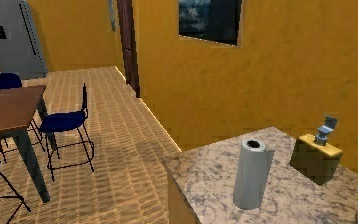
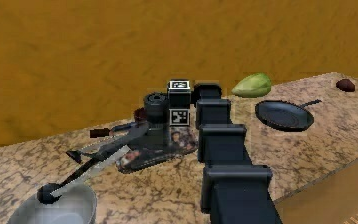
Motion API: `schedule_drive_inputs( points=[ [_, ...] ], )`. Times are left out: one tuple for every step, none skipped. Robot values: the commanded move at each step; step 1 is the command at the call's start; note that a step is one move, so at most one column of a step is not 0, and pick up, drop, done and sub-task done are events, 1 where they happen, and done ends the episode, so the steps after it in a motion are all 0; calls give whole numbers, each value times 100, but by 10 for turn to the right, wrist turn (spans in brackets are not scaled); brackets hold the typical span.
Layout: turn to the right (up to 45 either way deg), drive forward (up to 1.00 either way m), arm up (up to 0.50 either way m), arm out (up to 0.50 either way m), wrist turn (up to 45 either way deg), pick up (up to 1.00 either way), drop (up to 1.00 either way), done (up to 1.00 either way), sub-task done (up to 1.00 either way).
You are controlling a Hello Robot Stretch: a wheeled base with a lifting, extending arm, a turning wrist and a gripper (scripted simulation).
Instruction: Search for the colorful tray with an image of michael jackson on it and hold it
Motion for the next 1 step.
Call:
schedule_drive_inputs(
  points=[
    [0, 0, 0, 0, 450, 0, 0, 0, 0]
  ],
)
